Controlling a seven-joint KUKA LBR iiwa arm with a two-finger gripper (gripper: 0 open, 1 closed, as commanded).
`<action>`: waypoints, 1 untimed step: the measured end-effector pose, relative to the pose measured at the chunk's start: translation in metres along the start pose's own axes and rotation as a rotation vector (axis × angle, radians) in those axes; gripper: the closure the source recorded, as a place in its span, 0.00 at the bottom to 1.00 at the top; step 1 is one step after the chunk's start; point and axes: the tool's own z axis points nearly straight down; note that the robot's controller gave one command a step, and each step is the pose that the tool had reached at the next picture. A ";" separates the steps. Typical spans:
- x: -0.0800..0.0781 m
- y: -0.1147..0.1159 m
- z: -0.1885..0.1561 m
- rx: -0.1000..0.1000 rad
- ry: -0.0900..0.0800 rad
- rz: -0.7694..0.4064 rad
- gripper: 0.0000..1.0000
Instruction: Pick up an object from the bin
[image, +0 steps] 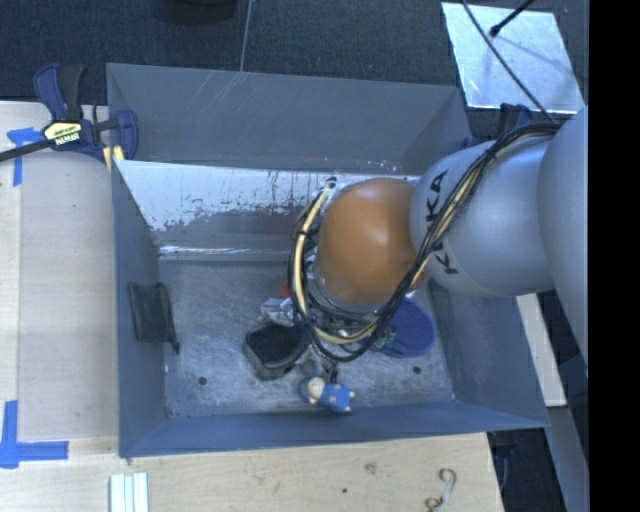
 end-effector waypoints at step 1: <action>0.007 0.007 -0.144 -0.003 0.004 0.054 1.00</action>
Offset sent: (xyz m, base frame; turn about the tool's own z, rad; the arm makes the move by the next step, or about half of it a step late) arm -0.0117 0.0017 0.1414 0.0530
